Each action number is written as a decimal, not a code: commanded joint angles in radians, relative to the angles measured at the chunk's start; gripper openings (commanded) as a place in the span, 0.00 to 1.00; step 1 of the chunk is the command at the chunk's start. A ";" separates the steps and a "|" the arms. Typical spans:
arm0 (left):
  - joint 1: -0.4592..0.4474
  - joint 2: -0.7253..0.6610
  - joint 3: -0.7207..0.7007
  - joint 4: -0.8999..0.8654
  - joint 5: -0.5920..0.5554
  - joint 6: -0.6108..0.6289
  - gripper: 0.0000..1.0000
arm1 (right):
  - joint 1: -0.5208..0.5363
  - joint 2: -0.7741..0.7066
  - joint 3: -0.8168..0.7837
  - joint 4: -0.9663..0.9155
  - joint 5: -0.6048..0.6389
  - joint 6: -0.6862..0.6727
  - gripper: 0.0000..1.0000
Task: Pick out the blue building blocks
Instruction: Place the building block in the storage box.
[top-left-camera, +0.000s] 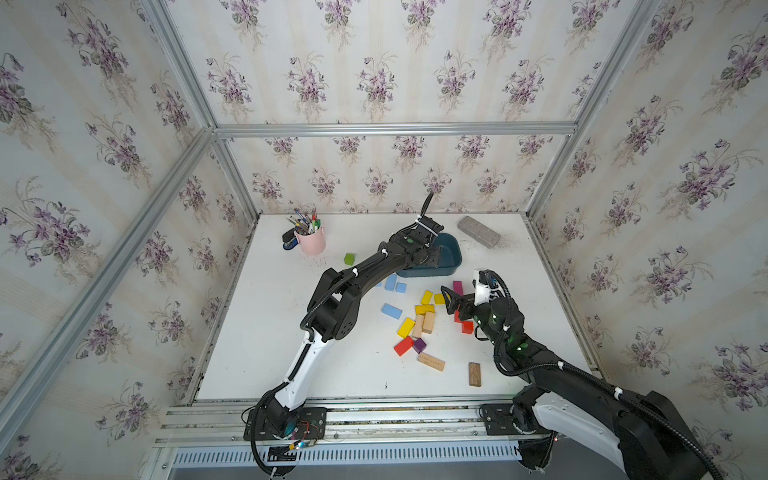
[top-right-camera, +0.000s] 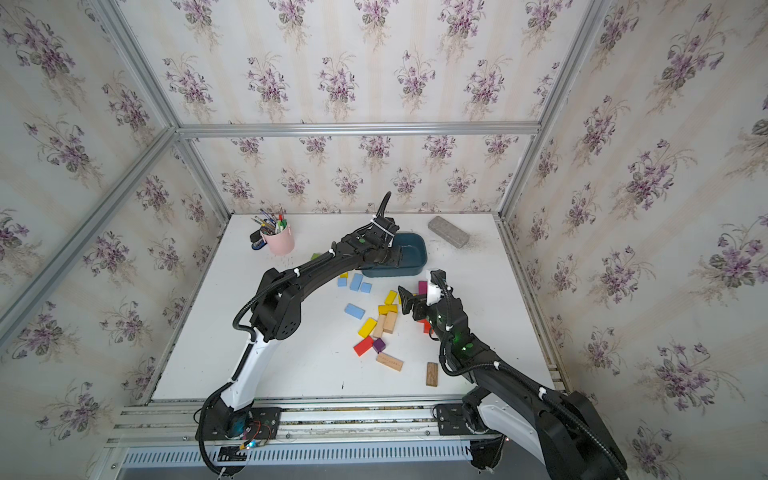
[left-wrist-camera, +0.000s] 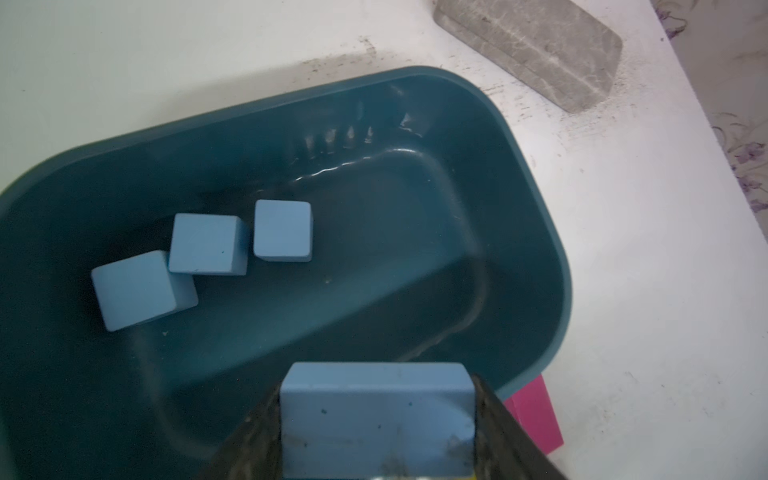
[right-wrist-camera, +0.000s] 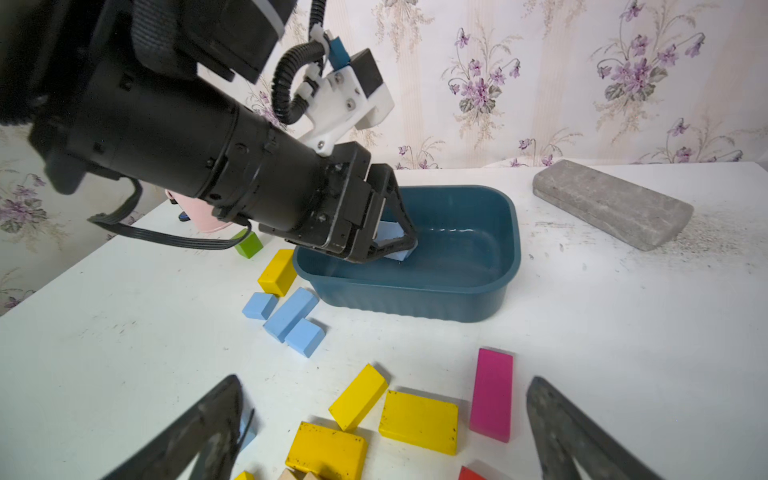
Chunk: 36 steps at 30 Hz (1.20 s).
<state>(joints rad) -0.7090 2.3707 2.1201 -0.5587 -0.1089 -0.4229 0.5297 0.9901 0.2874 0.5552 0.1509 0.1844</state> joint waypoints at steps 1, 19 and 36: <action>0.015 -0.009 -0.033 -0.010 -0.076 -0.032 0.46 | -0.004 0.015 0.015 -0.006 0.036 0.025 1.00; 0.056 -0.002 -0.091 -0.010 -0.063 -0.053 0.77 | -0.007 0.042 0.022 0.003 -0.003 0.026 1.00; 0.053 -0.369 -0.325 0.023 0.008 -0.002 0.99 | -0.007 0.071 0.020 0.044 -0.077 0.021 1.00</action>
<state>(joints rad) -0.6533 2.0758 1.8622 -0.5541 -0.0986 -0.4503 0.5224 1.0538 0.3046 0.5579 0.0978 0.2050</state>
